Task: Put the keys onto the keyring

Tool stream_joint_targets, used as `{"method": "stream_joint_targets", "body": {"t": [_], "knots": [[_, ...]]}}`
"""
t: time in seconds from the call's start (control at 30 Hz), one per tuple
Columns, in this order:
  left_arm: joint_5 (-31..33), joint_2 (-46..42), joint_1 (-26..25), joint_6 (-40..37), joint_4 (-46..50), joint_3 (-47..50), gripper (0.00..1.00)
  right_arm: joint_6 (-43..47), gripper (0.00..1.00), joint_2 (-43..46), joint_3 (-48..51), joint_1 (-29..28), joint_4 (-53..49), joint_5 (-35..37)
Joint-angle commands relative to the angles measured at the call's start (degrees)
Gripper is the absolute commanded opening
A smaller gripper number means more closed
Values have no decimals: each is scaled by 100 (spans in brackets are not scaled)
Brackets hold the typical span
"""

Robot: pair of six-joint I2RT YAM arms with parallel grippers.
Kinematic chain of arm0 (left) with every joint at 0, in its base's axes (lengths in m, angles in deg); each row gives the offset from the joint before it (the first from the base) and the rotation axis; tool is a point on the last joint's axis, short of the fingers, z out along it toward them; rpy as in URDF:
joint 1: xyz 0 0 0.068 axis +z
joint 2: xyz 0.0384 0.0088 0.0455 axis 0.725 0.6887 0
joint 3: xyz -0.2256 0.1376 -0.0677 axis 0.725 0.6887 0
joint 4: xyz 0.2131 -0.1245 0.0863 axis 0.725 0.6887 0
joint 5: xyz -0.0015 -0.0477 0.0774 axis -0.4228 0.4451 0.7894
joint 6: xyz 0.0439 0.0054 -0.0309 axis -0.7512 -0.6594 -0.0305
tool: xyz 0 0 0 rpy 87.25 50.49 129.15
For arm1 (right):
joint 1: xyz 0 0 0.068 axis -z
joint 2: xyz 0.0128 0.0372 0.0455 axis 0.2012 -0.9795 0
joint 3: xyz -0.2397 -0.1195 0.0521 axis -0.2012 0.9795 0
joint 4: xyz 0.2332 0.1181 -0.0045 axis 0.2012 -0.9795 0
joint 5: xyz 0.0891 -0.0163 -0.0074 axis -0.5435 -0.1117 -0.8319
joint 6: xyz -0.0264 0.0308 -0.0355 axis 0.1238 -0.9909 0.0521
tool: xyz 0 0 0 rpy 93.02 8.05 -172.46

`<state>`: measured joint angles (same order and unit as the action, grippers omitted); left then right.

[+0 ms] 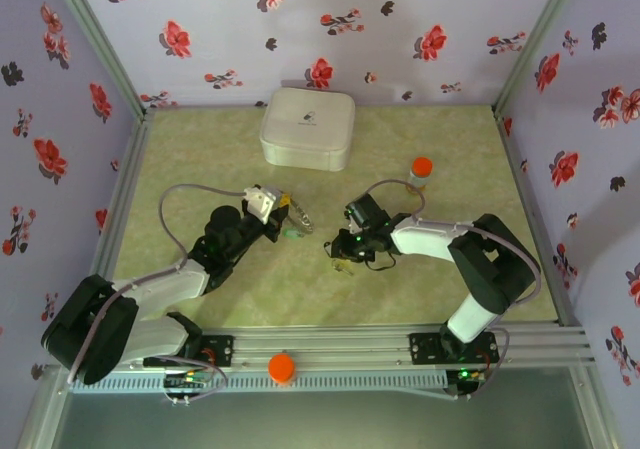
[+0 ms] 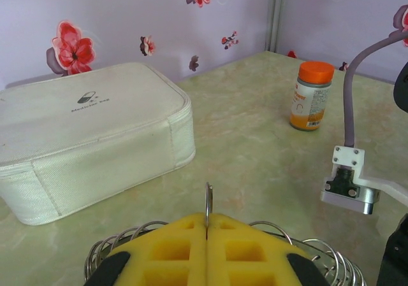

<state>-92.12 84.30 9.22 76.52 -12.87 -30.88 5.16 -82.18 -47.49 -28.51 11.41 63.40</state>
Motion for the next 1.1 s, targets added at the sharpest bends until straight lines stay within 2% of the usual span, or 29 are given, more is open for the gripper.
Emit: {"method": "stream_joint_targets", "body": {"t": [0.0,0.37,0.9,1.07], "knots": [[83,3,-45,-149,-218,-121,0,201,21,98,-5,30,-310,22],[79,18,-44,-168,-214,-129,0,374,21,65,-205,13,-524,82],[82,38,-45,-210,-234,-112,0,382,14,-57,-290,-44,-462,127],[87,2,-45,-210,-270,-77,0,382,7,-84,-334,-71,-501,161]]}}
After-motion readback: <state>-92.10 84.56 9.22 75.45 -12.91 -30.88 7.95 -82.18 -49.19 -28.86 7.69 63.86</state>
